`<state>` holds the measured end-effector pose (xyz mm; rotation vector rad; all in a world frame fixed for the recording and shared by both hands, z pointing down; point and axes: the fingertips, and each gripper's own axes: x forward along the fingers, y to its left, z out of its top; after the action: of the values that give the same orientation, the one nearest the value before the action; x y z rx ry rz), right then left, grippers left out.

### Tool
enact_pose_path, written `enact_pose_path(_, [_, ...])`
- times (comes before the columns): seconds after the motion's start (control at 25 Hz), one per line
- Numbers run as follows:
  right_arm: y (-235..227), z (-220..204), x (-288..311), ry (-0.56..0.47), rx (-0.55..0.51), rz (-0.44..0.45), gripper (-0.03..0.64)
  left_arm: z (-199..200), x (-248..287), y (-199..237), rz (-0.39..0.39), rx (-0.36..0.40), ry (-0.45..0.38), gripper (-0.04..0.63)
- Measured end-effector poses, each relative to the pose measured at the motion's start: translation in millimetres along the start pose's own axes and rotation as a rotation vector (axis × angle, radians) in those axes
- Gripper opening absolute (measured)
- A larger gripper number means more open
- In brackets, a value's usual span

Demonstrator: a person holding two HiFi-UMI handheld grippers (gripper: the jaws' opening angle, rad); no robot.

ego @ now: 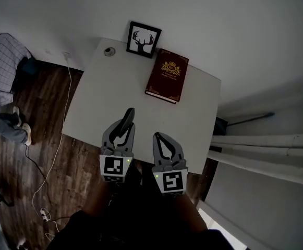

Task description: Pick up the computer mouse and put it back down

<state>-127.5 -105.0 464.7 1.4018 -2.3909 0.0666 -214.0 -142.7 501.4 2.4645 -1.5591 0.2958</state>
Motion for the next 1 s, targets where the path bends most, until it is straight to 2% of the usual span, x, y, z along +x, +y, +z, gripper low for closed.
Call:
enact_pose_path(0.24, [-20,-17,21,0.013,0.035,0.035,0.018,-27,29,0,-0.017,-0.074,0.077,0.123])
enact_pose_path(0.48, [-31,-20,46,0.037,0.017,0.117,0.018,-57,52,8,0.031,-0.163,0.175,0.123])
enact_pose_path(1.0, [-58,-33,72,0.085,0.031,0.11,0.018,-99,121,36,0.019,-0.241,0.261,0.123])
